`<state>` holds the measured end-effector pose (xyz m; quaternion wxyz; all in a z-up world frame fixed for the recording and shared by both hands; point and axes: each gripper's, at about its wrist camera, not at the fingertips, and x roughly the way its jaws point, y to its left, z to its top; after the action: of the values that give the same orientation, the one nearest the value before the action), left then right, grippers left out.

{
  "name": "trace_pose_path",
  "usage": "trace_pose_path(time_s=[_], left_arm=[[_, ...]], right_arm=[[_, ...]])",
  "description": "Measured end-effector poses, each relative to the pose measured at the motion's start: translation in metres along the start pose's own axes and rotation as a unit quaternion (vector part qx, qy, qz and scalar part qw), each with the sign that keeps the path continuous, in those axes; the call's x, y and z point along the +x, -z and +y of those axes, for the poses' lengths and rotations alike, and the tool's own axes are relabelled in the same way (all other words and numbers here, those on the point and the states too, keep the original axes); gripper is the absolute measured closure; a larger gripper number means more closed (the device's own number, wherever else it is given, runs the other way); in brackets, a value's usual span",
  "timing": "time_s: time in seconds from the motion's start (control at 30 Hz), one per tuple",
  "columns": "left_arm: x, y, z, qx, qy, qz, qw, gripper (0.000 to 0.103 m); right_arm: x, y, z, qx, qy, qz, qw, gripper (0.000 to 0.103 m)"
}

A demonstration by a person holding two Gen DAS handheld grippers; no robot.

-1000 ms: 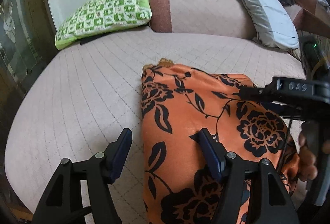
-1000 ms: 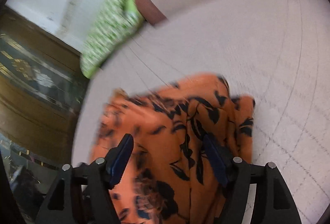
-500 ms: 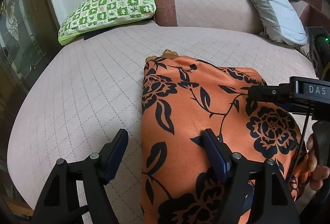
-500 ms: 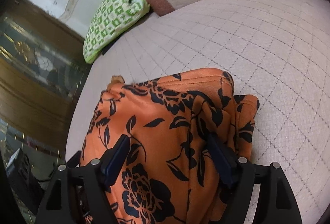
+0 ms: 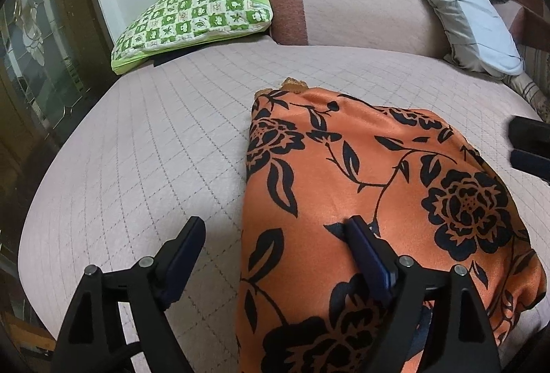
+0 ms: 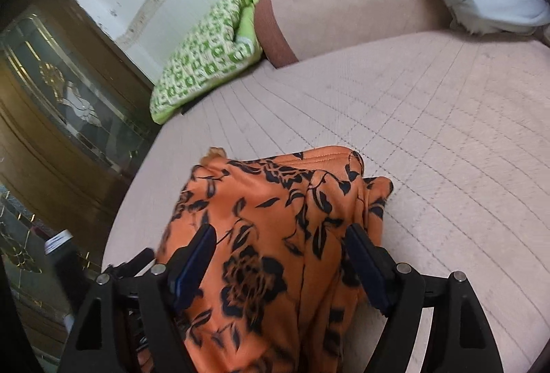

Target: Fold small clothes

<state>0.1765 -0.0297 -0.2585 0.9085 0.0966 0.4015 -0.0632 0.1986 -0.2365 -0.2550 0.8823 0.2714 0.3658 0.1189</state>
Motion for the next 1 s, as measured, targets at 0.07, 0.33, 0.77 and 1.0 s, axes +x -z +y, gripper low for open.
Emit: trace_pose_path(time_s=[0.07,0.33,0.77,1.0], left_arm=[[0.000,0.002,-0.001,-0.001,-0.002,-0.001,1.0000,0.017],[-0.002,0.011,-0.006,-0.003,-0.013,0.001,0.9999,0.013],[-0.047,0.022,-0.021,0.026,-0.032,-0.028,0.9987,0.013],[-0.049,0.032,-0.010,0.017,-0.050,-0.012,0.9985,0.013]], right_arm=[[-0.012,0.007,0.001,0.007,-0.010,-0.002,1.000,0.023],[0.003,0.051,-0.004,0.025,0.016,0.108,0.994,0.023],[-0.039,0.047,0.019,-0.013,0.050,-0.005,0.999,0.023],[-0.042,0.054,0.047,-0.057,-0.037,-0.004,0.998,0.024]])
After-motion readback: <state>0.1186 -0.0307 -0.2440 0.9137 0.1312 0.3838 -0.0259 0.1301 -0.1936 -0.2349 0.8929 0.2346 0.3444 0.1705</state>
